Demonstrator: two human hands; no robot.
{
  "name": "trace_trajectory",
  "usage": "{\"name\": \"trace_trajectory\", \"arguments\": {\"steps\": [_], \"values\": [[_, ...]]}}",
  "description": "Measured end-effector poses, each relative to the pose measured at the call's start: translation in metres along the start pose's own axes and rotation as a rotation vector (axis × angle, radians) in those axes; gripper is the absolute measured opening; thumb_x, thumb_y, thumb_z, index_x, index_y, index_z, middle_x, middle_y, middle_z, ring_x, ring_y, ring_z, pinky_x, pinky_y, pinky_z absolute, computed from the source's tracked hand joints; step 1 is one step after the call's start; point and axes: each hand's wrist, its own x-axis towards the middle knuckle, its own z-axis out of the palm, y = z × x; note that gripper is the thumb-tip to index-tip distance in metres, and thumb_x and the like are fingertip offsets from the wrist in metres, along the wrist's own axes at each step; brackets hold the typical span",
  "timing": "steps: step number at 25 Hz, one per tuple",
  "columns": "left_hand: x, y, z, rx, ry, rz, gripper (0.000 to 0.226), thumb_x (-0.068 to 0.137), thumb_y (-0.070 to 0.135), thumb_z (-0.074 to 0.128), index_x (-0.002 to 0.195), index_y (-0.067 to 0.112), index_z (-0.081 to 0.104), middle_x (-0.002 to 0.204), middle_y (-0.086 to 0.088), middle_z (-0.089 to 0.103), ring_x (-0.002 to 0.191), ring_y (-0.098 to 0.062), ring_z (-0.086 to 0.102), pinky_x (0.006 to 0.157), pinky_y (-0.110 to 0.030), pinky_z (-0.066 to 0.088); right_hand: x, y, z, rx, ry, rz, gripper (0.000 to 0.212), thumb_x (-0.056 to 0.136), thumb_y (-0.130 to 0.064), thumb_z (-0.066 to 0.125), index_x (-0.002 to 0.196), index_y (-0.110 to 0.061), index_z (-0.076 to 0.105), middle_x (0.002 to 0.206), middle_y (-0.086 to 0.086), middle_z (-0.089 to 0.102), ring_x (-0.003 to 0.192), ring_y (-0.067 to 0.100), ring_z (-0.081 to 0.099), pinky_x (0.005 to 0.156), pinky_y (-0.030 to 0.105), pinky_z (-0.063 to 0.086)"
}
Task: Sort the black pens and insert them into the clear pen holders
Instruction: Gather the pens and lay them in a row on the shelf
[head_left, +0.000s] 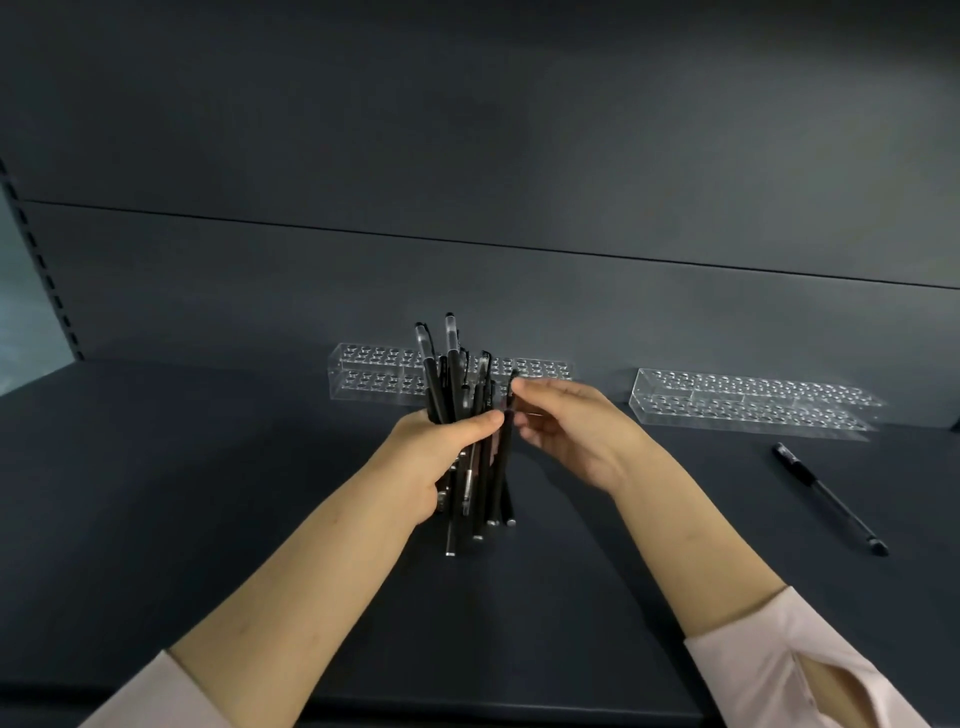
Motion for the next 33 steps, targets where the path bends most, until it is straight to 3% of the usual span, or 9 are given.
{"name": "trace_trajectory", "arguments": {"steps": [3,6,11,16,19,22,25,29,33], "values": [[0.001,0.000,-0.003,-0.079,-0.031,-0.032,0.019,0.083,0.021,0.075,0.098,0.009,0.073,0.091,-0.002,0.077,0.081,-0.011,0.073,0.076,-0.032,0.058,0.005,-0.007,-0.012,0.046,0.074,-0.023,0.006,0.090,-0.012,0.065,0.086,-0.010,0.061,0.077,0.005,0.068,0.064,0.011,0.061,0.059,0.019,0.053],[0.002,0.001,-0.009,-0.184,-0.065,-0.126,0.016,0.086,0.016,0.072,0.098,0.005,0.071,0.093,-0.005,0.077,0.076,-0.009,0.073,0.060,-0.022,0.057,0.011,0.002,-0.021,-0.235,0.131,0.044,0.011,0.086,-0.013,0.070,0.081,-0.008,0.062,0.072,0.004,0.062,0.058,0.009,0.058,0.054,0.016,0.053],[0.006,0.001,-0.014,-0.177,-0.102,-0.163,0.013,0.090,0.005,0.064,0.101,0.001,0.071,0.099,-0.008,0.076,0.088,-0.015,0.071,0.074,-0.027,0.057,0.025,0.023,-0.012,-0.607,0.197,0.072,0.018,0.081,-0.015,0.077,0.080,-0.002,0.065,0.062,0.006,0.063,0.047,0.012,0.059,0.059,0.022,0.058],[0.010,-0.001,-0.017,-0.117,-0.084,-0.174,0.013,0.086,0.012,0.071,0.097,0.007,0.073,0.093,-0.007,0.077,0.082,-0.015,0.072,0.067,-0.030,0.057,0.032,0.026,-0.006,-0.707,0.248,0.026,0.030,0.081,-0.022,0.077,0.097,0.001,0.067,0.066,0.005,0.067,0.046,0.011,0.063,0.058,0.019,0.054],[0.011,-0.002,-0.018,-0.095,-0.043,-0.156,0.016,0.083,0.016,0.074,0.098,0.009,0.075,0.095,-0.006,0.077,0.083,-0.016,0.072,0.067,-0.030,0.056,0.033,0.029,-0.008,-0.634,0.232,0.006,0.026,0.083,-0.020,0.075,0.091,0.002,0.066,0.065,0.006,0.065,0.049,0.013,0.063,0.066,0.027,0.059],[0.010,-0.004,-0.018,-0.071,-0.007,-0.139,0.028,0.079,0.020,0.078,0.105,0.012,0.074,0.102,-0.006,0.075,0.090,-0.019,0.070,0.070,-0.033,0.055,0.028,0.028,-0.008,-0.506,0.191,-0.050,0.020,0.088,-0.020,0.069,0.080,-0.002,0.066,0.069,0.007,0.064,0.054,0.012,0.057,0.054,0.022,0.053],[0.009,-0.005,-0.017,-0.064,0.006,-0.139,0.033,0.077,0.022,0.080,0.108,0.013,0.073,0.103,-0.005,0.074,0.093,-0.021,0.069,0.074,-0.036,0.055,0.021,0.019,-0.005,-0.434,0.107,-0.123,0.025,0.091,-0.027,0.065,0.085,-0.004,0.072,0.072,0.002,0.066,0.060,0.008,0.055,0.054,0.019,0.048],[0.007,-0.007,-0.014,-0.067,-0.024,-0.109,0.030,0.078,0.021,0.079,0.106,0.012,0.074,0.096,-0.004,0.076,0.085,-0.019,0.073,0.069,-0.033,0.057,0.014,0.015,0.001,-0.253,-0.068,-0.035,0.005,0.087,-0.013,0.069,0.090,-0.010,0.071,0.073,0.000,0.065,0.061,0.007,0.055,0.058,0.020,0.047],[0.008,-0.007,-0.012,-0.071,-0.015,-0.086,0.024,0.081,0.022,0.077,0.103,0.013,0.073,0.093,-0.004,0.076,0.083,-0.019,0.072,0.069,-0.033,0.057,0.015,0.012,0.001,-0.068,-0.024,0.037,0.003,0.088,-0.004,0.065,0.087,-0.007,0.065,0.068,0.002,0.062,0.057,0.009,0.057,0.053,0.017,0.049]]}}
